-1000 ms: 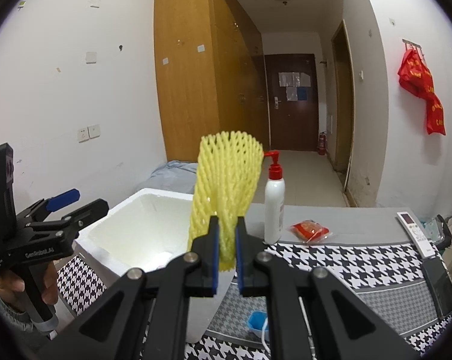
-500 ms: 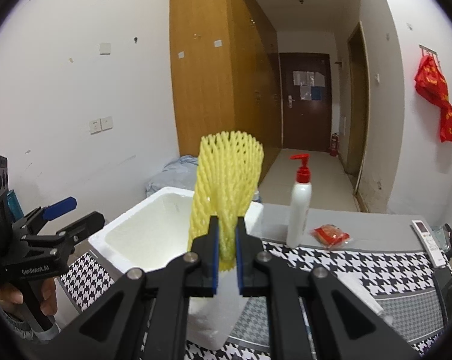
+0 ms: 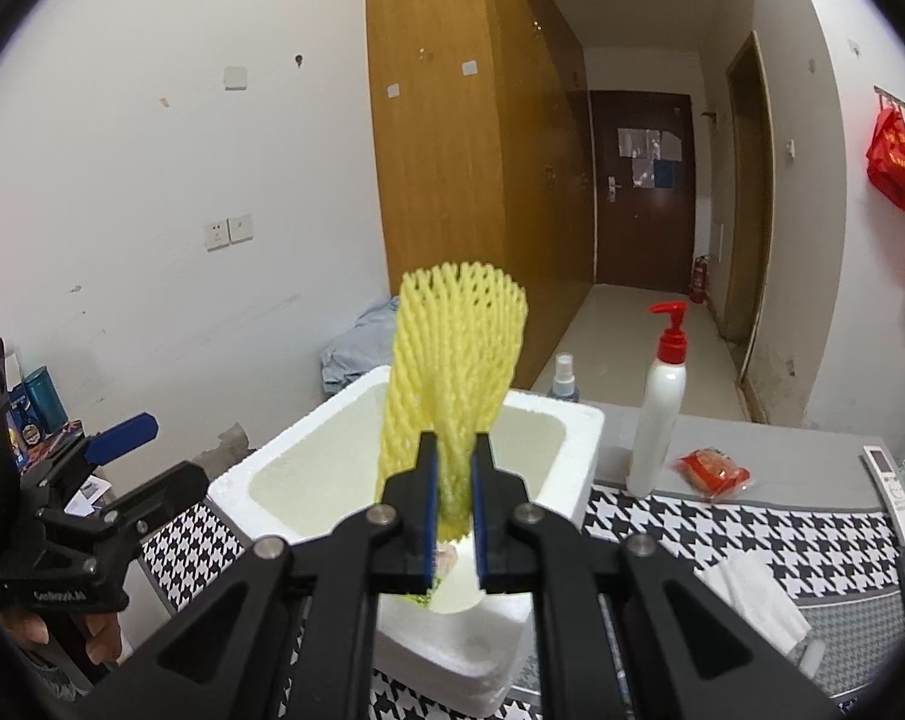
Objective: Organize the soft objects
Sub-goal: 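Lower the yellow mesh sleeve into the foam box and open the right tool, then withdraw both tools from the foam box back toward the table items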
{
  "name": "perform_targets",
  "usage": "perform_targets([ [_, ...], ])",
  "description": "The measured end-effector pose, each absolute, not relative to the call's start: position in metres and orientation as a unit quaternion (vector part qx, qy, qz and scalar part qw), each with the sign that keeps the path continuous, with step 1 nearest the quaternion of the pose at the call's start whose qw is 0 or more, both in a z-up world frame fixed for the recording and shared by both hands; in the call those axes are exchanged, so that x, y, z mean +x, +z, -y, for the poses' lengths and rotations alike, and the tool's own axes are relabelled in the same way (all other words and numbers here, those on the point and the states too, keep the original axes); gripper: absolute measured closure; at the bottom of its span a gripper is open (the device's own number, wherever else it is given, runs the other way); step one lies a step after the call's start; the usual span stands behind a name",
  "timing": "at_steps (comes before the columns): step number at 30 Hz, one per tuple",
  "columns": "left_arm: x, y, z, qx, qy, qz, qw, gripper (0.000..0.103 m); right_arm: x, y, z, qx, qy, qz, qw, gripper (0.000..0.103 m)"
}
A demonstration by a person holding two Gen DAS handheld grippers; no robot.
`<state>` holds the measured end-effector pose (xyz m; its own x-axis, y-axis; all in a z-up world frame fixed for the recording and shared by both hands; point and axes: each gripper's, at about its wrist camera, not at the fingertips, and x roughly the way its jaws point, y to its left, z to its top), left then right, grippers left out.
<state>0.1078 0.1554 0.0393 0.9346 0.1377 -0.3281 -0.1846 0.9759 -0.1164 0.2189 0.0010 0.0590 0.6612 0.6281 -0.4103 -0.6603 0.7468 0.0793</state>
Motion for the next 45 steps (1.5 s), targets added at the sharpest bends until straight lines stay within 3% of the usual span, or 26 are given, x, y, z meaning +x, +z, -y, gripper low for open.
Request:
perform_targets([
  [11, 0.105, 0.038, -0.158, -0.075, 0.086, -0.161, 0.98, 0.001, 0.224, 0.056, -0.013, -0.039, 0.363, -0.227, 0.903, 0.09],
  [13, 0.105, 0.038, -0.159, -0.077, 0.087, -0.16, 0.98, 0.001, 0.224, 0.056, -0.015, -0.04, 0.363, -0.229, 0.902, 0.077],
  [15, 0.104, 0.038, -0.16, -0.078, 0.089, -0.159, 0.98, 0.001, 0.224, 0.055, -0.014, -0.036, 0.365, -0.228, 0.902, 0.047],
  [16, 0.103, 0.037, -0.159, -0.076, 0.092, -0.158, 0.98, 0.001, 0.224, 0.055, -0.013, -0.032, 0.363, -0.225, 0.903, 0.038],
  [20, 0.102, 0.037, -0.157, -0.074, 0.089, -0.158, 0.981, 0.001, 0.224, 0.057, -0.012, -0.024, 0.365, -0.225, 0.903, 0.025],
  [22, 0.101, 0.037, -0.157, -0.073, 0.091, -0.157, 0.981, 0.001, 0.222, 0.057, -0.012, -0.024, 0.365, -0.222, 0.904, 0.009],
  [24, 0.102, 0.037, -0.158, -0.074, 0.095, -0.159, 0.98, 0.001, 0.217, 0.058, -0.011, -0.027, 0.364, -0.208, 0.907, 0.0],
  [45, 0.09, 0.047, -0.144, -0.064, 0.1, -0.147, 0.982, 0.001, 0.192, 0.068, 0.013, -0.027, 0.37, -0.169, 0.913, 0.0],
])
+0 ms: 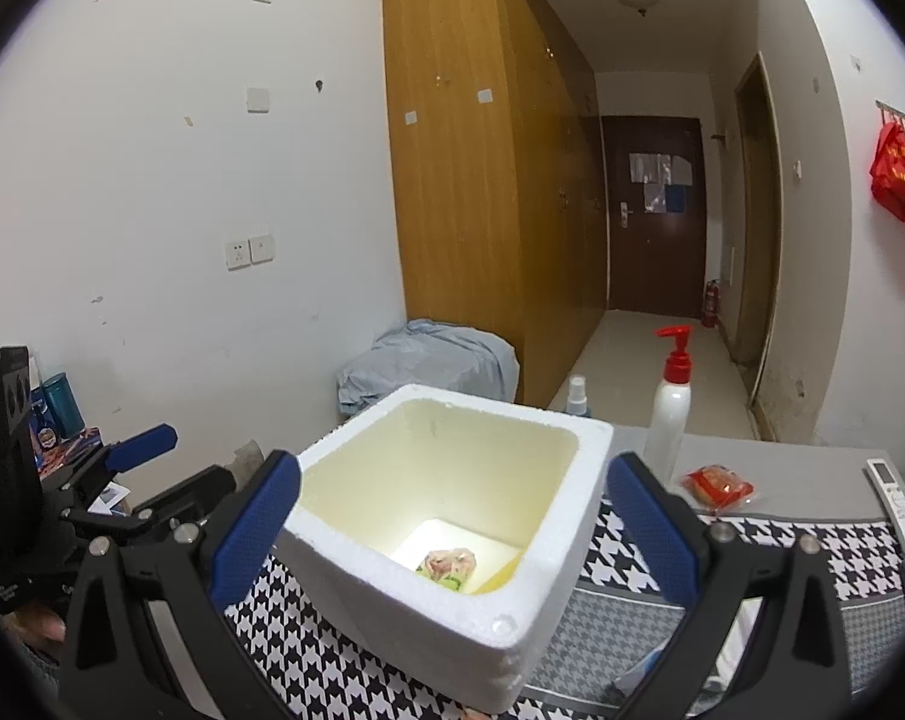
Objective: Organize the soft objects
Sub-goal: 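Withdraw both tools from the foam box back toward the table items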
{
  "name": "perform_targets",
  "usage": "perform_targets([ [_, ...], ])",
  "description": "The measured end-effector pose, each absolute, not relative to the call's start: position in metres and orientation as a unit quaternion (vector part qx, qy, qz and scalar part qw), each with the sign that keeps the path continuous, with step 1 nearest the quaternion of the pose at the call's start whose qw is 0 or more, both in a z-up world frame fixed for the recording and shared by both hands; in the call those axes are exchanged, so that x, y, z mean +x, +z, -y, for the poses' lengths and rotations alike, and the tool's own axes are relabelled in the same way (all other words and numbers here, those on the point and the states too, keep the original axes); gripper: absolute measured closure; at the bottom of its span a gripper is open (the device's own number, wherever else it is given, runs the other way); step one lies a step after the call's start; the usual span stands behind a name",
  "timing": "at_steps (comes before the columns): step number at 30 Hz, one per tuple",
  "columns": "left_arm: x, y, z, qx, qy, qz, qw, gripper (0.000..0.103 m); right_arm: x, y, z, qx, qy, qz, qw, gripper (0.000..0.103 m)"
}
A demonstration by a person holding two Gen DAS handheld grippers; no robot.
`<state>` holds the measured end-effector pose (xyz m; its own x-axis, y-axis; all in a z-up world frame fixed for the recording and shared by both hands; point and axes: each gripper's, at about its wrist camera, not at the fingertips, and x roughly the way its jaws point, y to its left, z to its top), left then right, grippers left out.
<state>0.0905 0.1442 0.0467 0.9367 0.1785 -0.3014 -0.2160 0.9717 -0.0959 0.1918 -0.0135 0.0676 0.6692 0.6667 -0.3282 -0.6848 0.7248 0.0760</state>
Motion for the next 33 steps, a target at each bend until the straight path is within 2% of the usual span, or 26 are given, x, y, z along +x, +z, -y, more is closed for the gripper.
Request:
perform_targets([
  [15, 0.065, 0.051, -0.111, -0.054, 0.086, -0.122, 0.987, 0.001, 0.163, 0.065, 0.052, -0.011, 0.371, -0.136, 0.918, 0.0],
  [33, 0.051, 0.028, -0.092, -0.059, 0.079, -0.112, 0.989, 0.001, 0.139, 0.03, 0.087, 0.009, 0.364, -0.122, 0.923, 0.0],
])
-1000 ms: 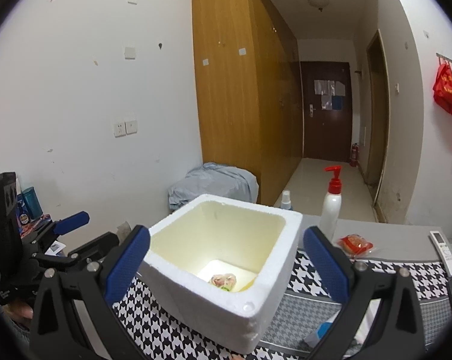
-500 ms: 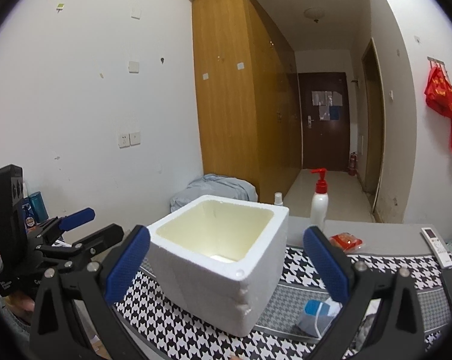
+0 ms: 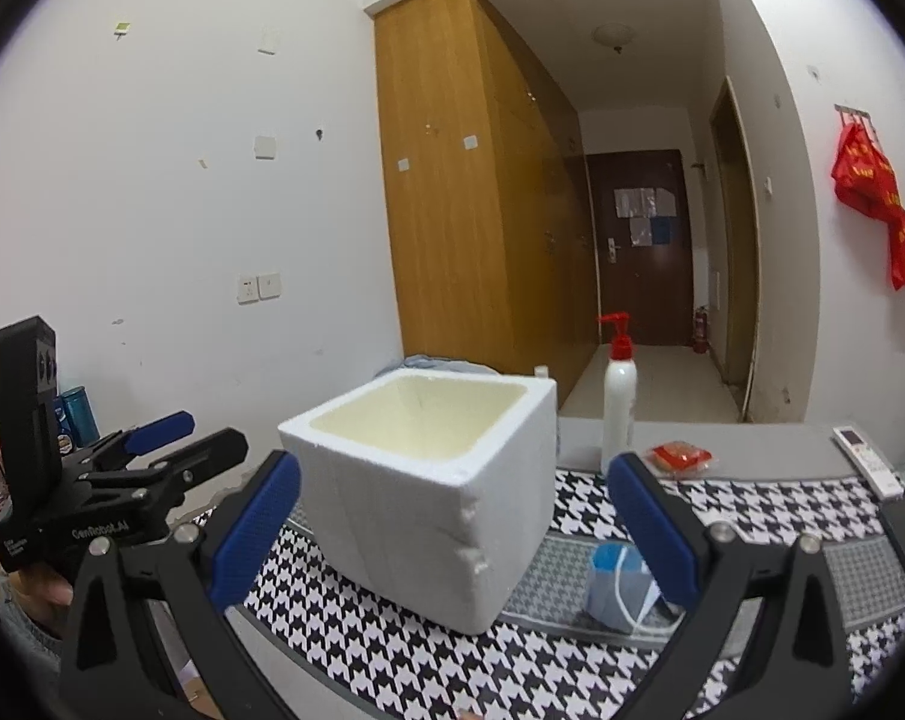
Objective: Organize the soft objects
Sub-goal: 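Withdraw both tools from the foam box back toward the table items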
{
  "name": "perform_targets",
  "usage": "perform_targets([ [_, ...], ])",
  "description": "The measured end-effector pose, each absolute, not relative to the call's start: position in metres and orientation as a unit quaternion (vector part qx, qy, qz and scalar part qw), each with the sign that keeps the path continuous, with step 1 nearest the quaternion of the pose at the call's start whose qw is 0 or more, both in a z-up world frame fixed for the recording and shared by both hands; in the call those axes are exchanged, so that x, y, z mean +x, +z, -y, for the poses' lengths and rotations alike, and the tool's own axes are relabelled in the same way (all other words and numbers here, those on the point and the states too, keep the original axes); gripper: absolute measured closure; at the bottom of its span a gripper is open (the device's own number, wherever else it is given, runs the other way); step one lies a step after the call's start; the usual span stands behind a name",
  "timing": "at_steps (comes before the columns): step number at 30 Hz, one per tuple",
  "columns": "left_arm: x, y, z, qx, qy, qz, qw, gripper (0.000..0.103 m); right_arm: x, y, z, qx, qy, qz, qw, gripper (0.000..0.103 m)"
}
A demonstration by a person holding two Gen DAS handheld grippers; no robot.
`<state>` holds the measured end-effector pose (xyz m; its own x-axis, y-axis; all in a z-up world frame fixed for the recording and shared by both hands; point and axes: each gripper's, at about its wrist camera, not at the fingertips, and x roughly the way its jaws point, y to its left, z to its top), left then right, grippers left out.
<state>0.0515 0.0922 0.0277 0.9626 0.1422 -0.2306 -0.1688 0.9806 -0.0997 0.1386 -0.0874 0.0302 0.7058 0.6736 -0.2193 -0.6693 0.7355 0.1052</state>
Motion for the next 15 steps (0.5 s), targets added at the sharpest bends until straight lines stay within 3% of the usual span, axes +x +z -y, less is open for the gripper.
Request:
perform_targets([
  [15, 0.047, 0.009, -0.064, -0.04, 0.045, -0.086, 0.995, 0.001, 0.131, 0.004, 0.12, 0.029, 0.324, -0.119, 0.938, 0.0],
])
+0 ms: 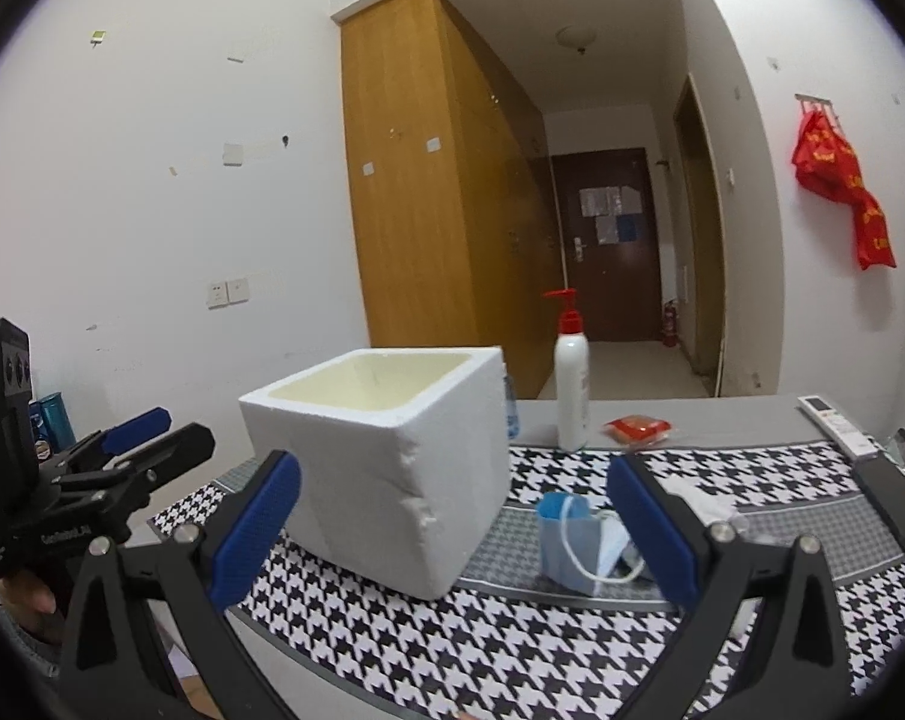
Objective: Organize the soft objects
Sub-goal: 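Withdraw both tools from the foam box back toward the table items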
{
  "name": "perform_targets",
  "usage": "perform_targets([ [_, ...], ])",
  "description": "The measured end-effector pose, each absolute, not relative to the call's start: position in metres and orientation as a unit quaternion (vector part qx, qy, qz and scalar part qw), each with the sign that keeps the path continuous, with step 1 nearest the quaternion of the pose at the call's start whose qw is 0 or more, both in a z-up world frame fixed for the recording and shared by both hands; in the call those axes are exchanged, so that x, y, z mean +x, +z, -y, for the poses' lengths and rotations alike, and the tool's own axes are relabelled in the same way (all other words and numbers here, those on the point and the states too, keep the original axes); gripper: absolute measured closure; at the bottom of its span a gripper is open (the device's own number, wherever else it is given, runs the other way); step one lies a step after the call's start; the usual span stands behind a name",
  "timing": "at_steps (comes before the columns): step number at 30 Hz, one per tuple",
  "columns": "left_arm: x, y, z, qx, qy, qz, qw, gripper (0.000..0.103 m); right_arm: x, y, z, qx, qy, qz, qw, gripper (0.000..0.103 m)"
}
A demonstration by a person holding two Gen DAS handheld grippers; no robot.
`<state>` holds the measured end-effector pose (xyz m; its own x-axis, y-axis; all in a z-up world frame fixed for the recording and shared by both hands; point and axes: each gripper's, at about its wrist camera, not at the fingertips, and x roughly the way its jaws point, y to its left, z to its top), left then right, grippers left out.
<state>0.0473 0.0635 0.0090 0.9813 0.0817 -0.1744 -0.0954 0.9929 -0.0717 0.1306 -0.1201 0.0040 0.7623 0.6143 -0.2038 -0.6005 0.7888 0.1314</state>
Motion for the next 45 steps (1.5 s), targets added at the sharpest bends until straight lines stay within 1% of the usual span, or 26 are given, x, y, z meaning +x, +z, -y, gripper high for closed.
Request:
perform_targets([
  [5, 0.05, 0.006, -0.051, -0.038, 0.023, -0.088, 0.995, 0.001, 0.132, -0.002, 0.133, 0.036, 0.309, -0.124, 0.942, 0.0],
  [12, 0.071, -0.001, -0.036, -0.032, -0.005, -0.121, 0.992, 0.001, 0.13, -0.003, 0.15, 0.035, 0.272, -0.12, 0.954, 0.0],
  [28, 0.094, -0.002, 0.016, -0.001, -0.087, -0.133, 0.987, 0.001, 0.129, -0.01, 0.192, 0.042, 0.206, -0.133, 0.969, 0.0],
  [45, 0.113, -0.012, 0.045, 0.016, -0.132, -0.16, 0.978, 0.001, 0.136, -0.021, 0.217, 0.057, 0.177, -0.151, 0.971, 0.0],
])
